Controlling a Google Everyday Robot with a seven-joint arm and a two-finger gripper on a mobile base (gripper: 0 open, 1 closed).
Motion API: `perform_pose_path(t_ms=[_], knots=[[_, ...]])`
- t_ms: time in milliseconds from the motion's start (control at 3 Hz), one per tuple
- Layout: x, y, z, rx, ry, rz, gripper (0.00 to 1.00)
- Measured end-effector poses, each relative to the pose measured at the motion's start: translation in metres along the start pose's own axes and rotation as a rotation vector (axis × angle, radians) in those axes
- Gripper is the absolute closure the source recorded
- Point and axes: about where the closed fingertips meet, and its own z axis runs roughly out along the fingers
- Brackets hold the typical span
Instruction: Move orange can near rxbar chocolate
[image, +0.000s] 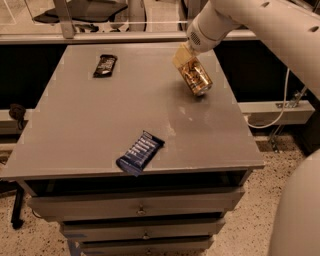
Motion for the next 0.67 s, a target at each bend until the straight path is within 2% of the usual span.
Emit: perform_pose_path(t_ms=[667], knots=[[-0.076, 0.055, -0.042, -0.236, -0.321, -0.123, 1.0]])
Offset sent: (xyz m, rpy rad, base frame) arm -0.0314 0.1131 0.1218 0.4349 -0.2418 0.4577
